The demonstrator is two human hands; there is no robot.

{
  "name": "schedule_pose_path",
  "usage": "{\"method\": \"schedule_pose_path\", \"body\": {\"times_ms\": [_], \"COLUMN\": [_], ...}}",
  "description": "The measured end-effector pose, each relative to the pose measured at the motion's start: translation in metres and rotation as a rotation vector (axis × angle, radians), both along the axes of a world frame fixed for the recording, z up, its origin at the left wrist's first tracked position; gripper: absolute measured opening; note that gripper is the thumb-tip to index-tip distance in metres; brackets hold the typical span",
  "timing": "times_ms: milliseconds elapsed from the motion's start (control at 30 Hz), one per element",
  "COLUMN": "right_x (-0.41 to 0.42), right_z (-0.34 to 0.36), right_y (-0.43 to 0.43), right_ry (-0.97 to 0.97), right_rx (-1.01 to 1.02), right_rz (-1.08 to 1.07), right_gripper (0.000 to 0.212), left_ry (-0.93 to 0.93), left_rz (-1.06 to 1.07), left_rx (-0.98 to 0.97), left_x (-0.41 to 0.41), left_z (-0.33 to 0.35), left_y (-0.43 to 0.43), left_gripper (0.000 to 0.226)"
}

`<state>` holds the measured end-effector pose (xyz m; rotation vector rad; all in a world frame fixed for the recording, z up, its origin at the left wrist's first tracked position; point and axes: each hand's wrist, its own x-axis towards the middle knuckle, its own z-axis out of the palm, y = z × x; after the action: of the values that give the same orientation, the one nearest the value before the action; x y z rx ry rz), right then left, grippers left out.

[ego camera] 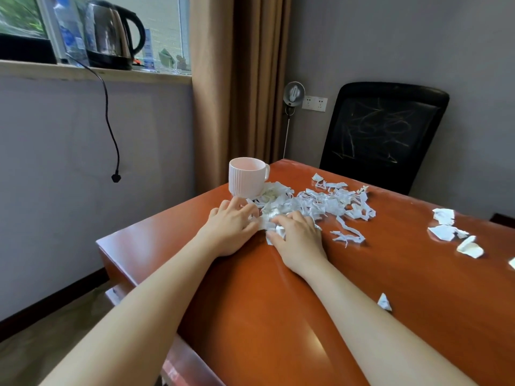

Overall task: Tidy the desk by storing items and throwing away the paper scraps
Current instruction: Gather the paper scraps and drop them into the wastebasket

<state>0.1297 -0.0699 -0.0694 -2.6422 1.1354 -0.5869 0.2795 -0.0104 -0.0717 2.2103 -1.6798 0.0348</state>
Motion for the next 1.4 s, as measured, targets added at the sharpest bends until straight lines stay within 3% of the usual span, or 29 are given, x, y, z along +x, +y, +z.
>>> {"method": "schedule_pose_path", "body": {"times_ms": [200, 400, 600, 767, 933, 1267, 1400], "right_x": [0.0, -0.001, -0.003, -0.006, -0.013, -0.021, -0.018], "right_z": [0.001, 0.004, 0.009, 0.01, 0.016, 0.054, 0.063], "right_y": [0.002, 0.005, 0.009, 0.008, 0.013, 0.035, 0.052], "right_ry": [-0.052, -0.069, -0.107, -0.318, -0.555, -0.814, -0.878], "right_rx": [-0.01, -0.025, -0.061, 0.027, 0.125, 0.27, 0.44], "right_rz": [0.017, 0.06, -0.002, 0.001, -0.004, -0.045, -0.015], "right_gripper": [0.02, 0.019, 0.019, 0.01, 0.008, 0.009, 0.008], "left_ry": [0.048, 0.235, 0.094, 0.061, 0.249, 0.68, 0.697], "left_rz": [-0.019, -0.014, 0.006, 0.051, 0.066, 0.153, 0.13], "left_rx": [-0.038, -0.091, -0.096, -0.194, -0.326, -0.607, -0.645], "left_x": [-0.002, -0.007, -0.011, -0.013, -0.022, -0.038, -0.037], "left_z": [0.005, 0.007, 0.009, 0.009, 0.011, 0.024, 0.037], "left_y": [0.0, 0.003, 0.009, 0.017, 0.027, 0.068, 0.094], "left_gripper": [0.012, 0.025, 0.008, 0.018, 0.021, 0.032, 0.032]}}
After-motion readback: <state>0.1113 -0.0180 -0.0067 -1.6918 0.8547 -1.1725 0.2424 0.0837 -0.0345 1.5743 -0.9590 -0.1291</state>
